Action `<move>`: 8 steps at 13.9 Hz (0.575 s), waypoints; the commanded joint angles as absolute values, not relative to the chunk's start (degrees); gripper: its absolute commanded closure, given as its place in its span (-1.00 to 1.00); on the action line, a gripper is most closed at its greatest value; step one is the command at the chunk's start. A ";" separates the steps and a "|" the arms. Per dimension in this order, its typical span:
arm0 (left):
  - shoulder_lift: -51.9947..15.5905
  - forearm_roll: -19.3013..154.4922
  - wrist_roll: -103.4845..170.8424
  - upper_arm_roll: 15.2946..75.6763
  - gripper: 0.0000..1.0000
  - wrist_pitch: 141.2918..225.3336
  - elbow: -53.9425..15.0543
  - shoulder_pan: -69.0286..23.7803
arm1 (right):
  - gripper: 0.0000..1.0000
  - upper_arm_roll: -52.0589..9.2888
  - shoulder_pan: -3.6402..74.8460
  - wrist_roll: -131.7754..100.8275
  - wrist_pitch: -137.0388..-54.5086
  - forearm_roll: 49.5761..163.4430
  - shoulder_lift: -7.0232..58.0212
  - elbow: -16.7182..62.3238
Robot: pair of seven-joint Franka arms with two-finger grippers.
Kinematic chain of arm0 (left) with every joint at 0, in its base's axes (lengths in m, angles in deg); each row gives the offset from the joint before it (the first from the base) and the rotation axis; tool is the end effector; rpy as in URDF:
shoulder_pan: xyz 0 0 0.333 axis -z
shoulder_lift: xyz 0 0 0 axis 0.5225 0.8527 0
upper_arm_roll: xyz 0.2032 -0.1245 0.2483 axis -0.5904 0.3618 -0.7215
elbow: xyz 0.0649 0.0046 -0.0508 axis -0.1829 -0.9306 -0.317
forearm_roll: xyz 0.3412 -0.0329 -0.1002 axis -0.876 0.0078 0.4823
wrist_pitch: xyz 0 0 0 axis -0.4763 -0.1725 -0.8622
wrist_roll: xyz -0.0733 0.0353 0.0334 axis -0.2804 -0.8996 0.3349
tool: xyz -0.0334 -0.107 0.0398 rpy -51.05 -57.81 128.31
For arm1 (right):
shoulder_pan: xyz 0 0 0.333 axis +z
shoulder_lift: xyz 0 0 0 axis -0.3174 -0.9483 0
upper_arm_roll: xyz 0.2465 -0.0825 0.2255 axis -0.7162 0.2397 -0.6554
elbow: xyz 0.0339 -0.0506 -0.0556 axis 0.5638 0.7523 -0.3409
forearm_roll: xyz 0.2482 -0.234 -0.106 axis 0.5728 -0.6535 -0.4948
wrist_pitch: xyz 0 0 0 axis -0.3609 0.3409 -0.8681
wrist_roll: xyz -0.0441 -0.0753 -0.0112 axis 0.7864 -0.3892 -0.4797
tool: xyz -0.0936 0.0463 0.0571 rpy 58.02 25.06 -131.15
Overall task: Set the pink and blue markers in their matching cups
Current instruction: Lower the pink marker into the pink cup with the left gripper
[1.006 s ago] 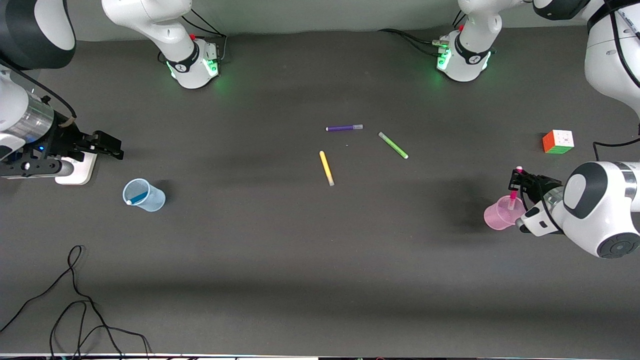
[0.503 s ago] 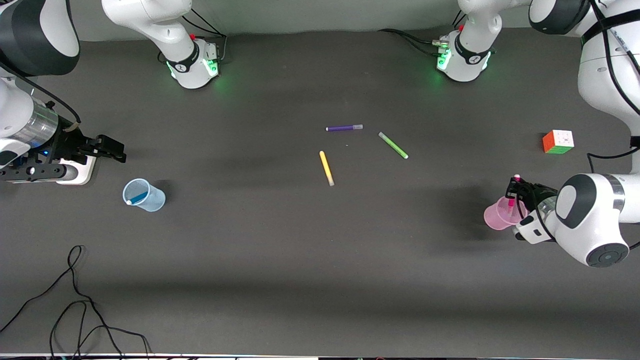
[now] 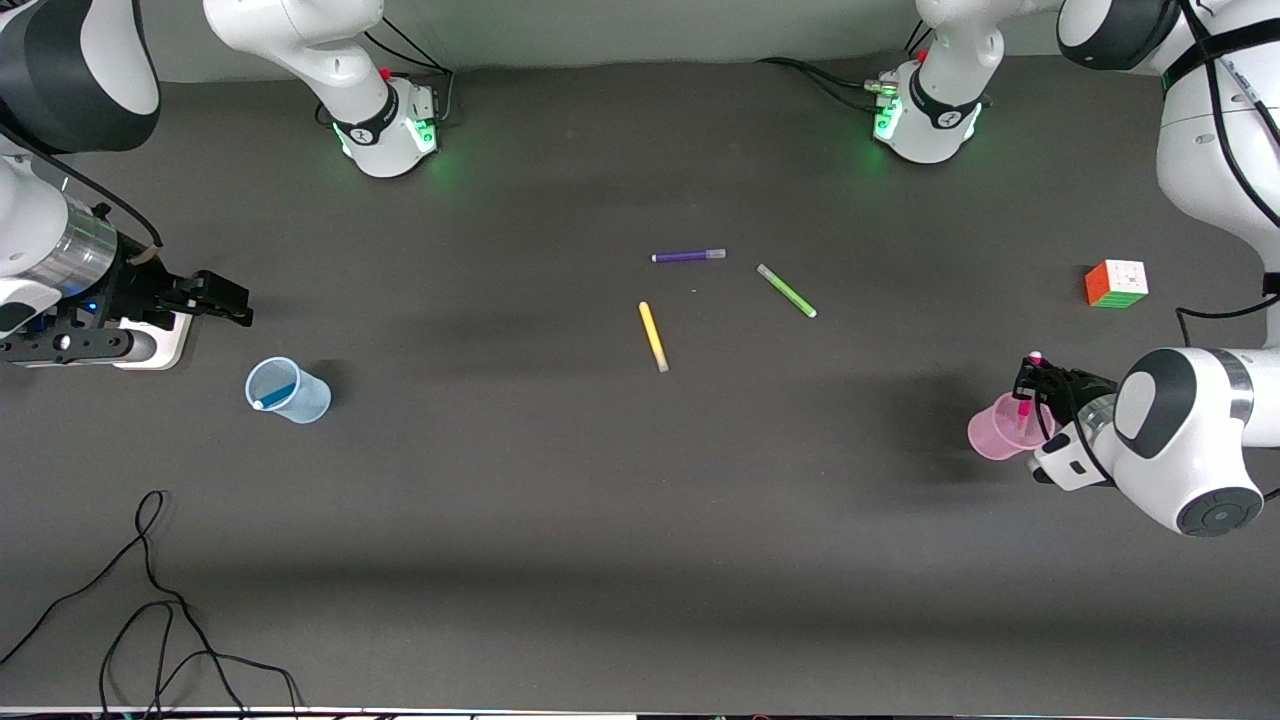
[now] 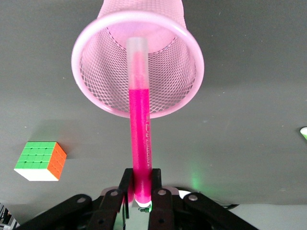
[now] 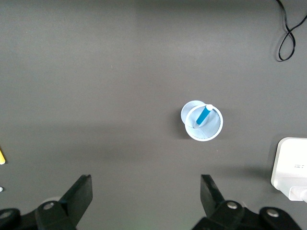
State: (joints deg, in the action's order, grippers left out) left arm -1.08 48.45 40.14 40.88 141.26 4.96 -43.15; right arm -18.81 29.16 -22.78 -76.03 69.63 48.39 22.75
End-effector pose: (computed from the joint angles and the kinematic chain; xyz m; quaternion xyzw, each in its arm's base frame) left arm 0.6238 0.0362 0.3005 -0.9337 0.0254 0.3570 0.0083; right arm 0.5222 0.0245 0.5765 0.9995 0.0030 -0.0327 0.0017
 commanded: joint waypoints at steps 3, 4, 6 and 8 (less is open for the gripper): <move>-1.55 47.53 39.25 40.78 0.70 139.80 7.84 -42.48 | -1.00 -18.92 29.14 -23.50 -76.92 70.37 48.44 22.13; -1.55 47.53 39.25 40.87 0.70 139.80 7.85 -42.48 | -1.00 -18.92 29.14 -23.49 -77.09 70.28 48.52 22.13; -1.20 47.53 39.25 40.78 0.70 139.89 7.85 -42.48 | -1.00 -18.92 29.14 -23.41 -78.15 70.37 48.52 22.13; -0.76 47.35 39.25 40.87 0.70 140.06 7.67 -42.40 | -1.00 -18.92 29.14 -23.49 -78.15 70.37 48.44 22.22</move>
State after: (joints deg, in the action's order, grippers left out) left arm -1.11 48.42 40.11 40.97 141.08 7.13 -43.12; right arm -18.81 29.16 -22.78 -77.67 69.63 48.39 22.55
